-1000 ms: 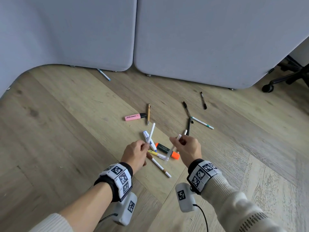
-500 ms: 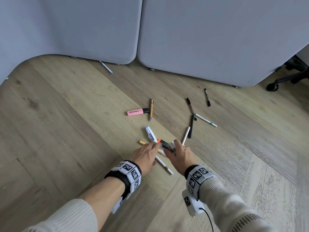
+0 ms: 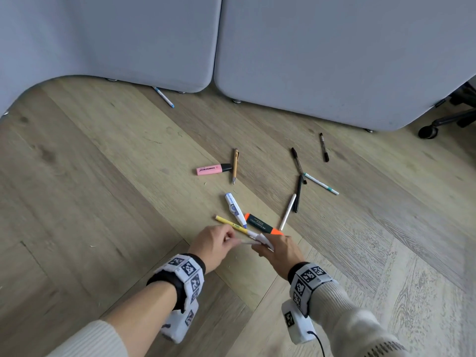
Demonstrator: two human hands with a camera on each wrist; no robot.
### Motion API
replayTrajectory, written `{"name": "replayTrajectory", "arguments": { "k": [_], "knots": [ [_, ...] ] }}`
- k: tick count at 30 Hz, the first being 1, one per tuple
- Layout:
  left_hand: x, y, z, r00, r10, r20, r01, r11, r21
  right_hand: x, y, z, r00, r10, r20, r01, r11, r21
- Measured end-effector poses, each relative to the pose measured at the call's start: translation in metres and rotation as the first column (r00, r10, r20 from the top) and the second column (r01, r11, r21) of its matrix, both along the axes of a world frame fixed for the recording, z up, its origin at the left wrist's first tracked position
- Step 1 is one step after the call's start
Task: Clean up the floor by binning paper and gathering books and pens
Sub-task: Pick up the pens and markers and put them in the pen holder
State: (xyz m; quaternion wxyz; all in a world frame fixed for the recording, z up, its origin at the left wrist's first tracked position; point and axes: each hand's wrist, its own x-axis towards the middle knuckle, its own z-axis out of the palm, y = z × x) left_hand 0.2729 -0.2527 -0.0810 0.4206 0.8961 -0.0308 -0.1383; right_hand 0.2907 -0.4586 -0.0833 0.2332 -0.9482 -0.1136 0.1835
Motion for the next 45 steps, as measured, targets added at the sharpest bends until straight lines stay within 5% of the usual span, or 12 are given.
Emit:
{"name": "replayTrajectory", "arguments": {
  "k": [4, 10, 12, 15, 19, 24, 31, 34, 38, 42, 45],
  "knots": [
    [0.008, 0.008, 0.005, 0.961, 0.206, -0.182, -0.254, 0.920, -0.299, 0.002, 0.001, 0.005, 0.997, 0.003, -0.081, -0.003, 1.000, 0.007],
    [0.012, 0.002, 0.011, 0.961, 0.043, -0.273, -0.152, 0.908, -0.391, -0.001, 0.011, 0.013, 0.984, 0.134, 0.116, -0.130, 0.991, -0.039],
    [0.015, 0.001, 0.006, 0.981, 0.080, -0.179, -0.128, 0.952, -0.279, -0.003, 0.017, 0.015, 0.979, 0.138, 0.151, -0.139, 0.990, -0.005],
    [0.027, 0.007, -0.009, 0.980, 0.105, 0.168, -0.130, 0.980, 0.149, -0.005, 0.019, 0.015, 0.992, 0.060, 0.114, -0.063, 0.998, 0.025],
    [0.034, 0.015, -0.026, 0.991, -0.045, 0.126, -0.011, 0.911, 0.413, -0.003, 0.017, 0.028, 0.947, -0.168, -0.273, 0.266, 0.888, 0.376],
    [0.024, 0.019, -0.028, 0.988, -0.051, 0.147, -0.025, 0.882, 0.471, -0.007, 0.019, 0.036, 0.916, -0.193, -0.352, 0.368, 0.755, 0.543],
    [0.015, 0.021, -0.020, 0.992, -0.126, -0.022, 0.127, 0.965, 0.231, 0.001, 0.005, 0.028, 0.877, -0.347, -0.333, 0.474, 0.741, 0.476],
    [0.014, 0.026, -0.018, 0.998, -0.039, -0.054, 0.043, 0.996, 0.075, 0.007, -0.003, 0.036, 0.875, -0.406, -0.265, 0.482, 0.669, 0.566],
    [0.013, 0.028, -0.012, 0.976, 0.210, -0.048, -0.215, 0.968, -0.132, 0.013, -0.018, 0.032, 0.797, -0.594, -0.108, 0.565, 0.670, 0.482],
    [0.016, 0.021, -0.005, 0.962, 0.270, -0.043, -0.274, 0.949, -0.154, 0.014, -0.015, 0.024, 0.835, -0.479, -0.272, 0.546, 0.782, 0.300],
    [0.014, 0.014, -0.003, 0.963, 0.257, -0.077, -0.266, 0.953, -0.147, 0.013, -0.006, 0.025, 0.878, -0.432, -0.206, 0.478, 0.816, 0.324]
  ]
}}
